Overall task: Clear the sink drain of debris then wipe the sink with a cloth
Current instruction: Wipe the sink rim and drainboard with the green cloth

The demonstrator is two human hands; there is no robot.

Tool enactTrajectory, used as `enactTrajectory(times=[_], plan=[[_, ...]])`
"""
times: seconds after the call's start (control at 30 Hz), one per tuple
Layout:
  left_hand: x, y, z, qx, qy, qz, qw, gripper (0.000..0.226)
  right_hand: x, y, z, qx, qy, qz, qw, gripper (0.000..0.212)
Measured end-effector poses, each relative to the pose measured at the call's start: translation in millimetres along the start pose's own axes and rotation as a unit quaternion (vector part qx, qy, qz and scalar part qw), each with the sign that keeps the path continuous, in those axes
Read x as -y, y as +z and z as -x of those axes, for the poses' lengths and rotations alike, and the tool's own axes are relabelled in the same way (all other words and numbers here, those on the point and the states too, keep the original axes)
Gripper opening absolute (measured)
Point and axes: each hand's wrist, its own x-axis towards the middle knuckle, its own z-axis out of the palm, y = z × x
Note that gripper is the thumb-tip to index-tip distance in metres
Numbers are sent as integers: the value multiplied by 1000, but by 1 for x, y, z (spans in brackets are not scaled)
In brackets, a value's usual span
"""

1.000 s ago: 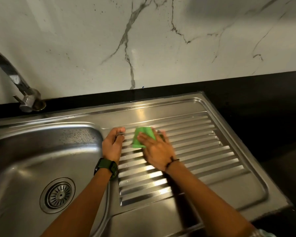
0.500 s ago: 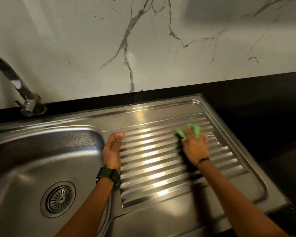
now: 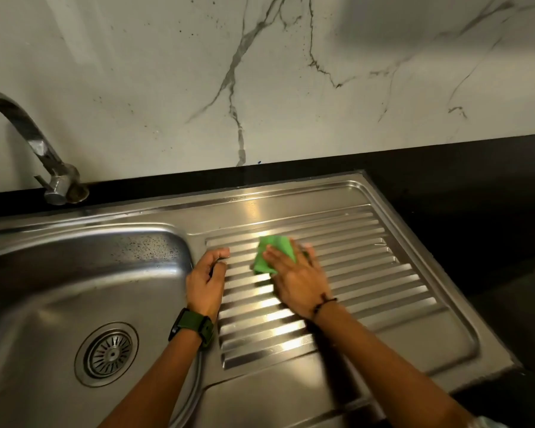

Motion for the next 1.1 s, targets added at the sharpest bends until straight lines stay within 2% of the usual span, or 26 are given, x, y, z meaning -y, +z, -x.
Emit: enactTrajectory(times=[0.1, 0.23, 0.33, 0.43, 0.53, 0.67, 0.77, 0.87, 0.97, 1.03, 1.1], plan=[[-1, -1, -1, 9, -2, -5, 1000, 26, -76, -9, 18, 4, 135, 4, 991, 51], [-1, 0, 1, 7, -2, -3, 1000, 25, -158, -26, 37, 14, 312, -3, 950, 49], [-4, -1, 0, 5, -5, 16, 1000, 26, -167, -23, 30, -1, 356, -28, 934, 49], [-6, 3, -1, 11, -20, 49, 999, 27, -138, -21, 15, -28, 392, -86, 915, 49], [-7, 3, -2, 13, -25, 86, 996, 28, -84, -14, 8, -36, 330, -81, 940, 50], [-5, 1, -5, 12, -28, 120, 992, 30, 43, 6, 2, -35, 124, -120, 984, 53], [-2, -1, -6, 26, -30, 125, 991, 34, 104, 13, -8, -4, 53, -113, 992, 58], [-1, -3, -6, 34, -21, 98, 994, 30, 99, 9, -8, 6, 10, -78, 997, 58], [0, -2, -4, 30, -7, 42, 999, 30, 65, 6, 2, 0, -27, -21, 999, 53], [1, -2, -4, 32, -1, 30, 999, 29, 25, 3, 12, -9, 21, -13, 1000, 51], [1, -2, -4, 32, -1, 30, 999, 28, -28, -3, 23, -10, 109, 4, 994, 50]])
